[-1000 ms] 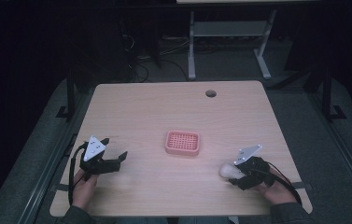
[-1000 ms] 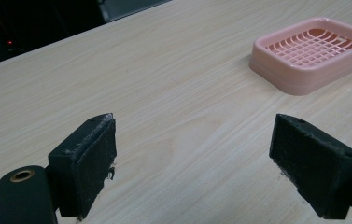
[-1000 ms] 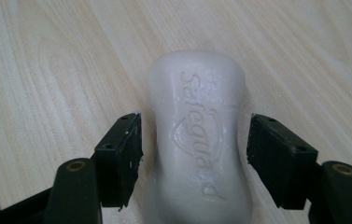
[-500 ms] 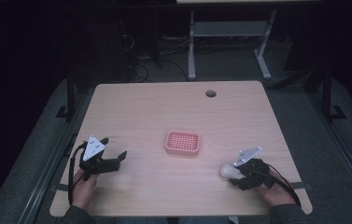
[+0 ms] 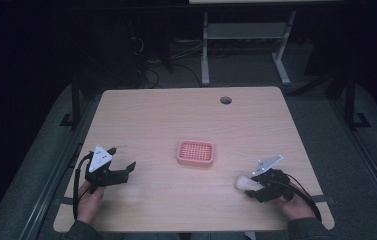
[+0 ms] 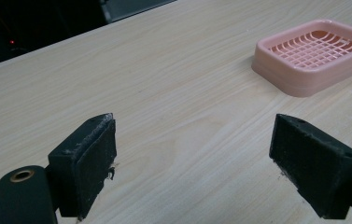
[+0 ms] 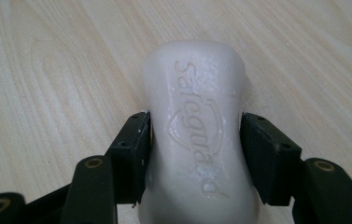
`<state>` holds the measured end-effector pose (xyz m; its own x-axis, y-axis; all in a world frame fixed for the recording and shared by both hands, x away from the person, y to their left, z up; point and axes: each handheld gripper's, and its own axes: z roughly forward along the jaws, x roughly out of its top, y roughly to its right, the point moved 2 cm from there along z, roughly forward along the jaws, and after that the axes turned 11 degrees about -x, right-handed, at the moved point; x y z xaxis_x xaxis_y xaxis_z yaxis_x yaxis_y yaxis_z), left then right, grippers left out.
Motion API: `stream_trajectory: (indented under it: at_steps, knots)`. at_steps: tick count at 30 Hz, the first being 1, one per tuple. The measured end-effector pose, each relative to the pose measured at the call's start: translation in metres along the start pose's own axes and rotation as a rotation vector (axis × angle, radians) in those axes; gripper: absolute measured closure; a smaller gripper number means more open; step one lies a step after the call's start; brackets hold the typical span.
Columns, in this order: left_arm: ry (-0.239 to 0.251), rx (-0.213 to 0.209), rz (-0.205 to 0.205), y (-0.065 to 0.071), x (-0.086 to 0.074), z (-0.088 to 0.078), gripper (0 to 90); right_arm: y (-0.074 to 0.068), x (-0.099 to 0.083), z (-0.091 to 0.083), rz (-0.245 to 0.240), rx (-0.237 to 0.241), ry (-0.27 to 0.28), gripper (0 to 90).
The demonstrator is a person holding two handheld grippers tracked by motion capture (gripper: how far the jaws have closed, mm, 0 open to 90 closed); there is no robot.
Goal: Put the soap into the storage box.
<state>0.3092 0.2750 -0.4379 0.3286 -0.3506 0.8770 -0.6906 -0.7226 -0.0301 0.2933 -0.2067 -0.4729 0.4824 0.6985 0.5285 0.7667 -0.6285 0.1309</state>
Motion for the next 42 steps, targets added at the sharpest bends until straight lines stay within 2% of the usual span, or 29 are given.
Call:
stream_trajectory:
  at_steps: [10, 18, 27, 34, 42]
  knots:
    - [-0.001, 0.002, -0.006, -0.001, 0.000, -0.001, 14.2, -0.003, 0.006, 0.000, -0.020, -0.019, -0.047, 45.7]
    - [-0.001, 0.003, -0.008, -0.001, 0.000, -0.002, 14.2, -0.003, 0.007, -0.004, -0.001, -0.009, -0.033, 47.1]
    - [0.005, 0.006, -0.014, -0.002, -0.001, -0.003, 14.2, -0.006, 0.009, -0.005, -0.034, -0.009, -0.045, 47.5]
    - [0.004, 0.007, -0.014, -0.002, -0.001, -0.003, 14.2, -0.005, 0.012, -0.011, -0.038, -0.020, -0.026, 47.6]
    - [-0.002, 0.007, -0.015, -0.002, -0.001, -0.004, 14.2, -0.004, 0.020, -0.014, -0.071, -0.022, -0.013, 47.6]
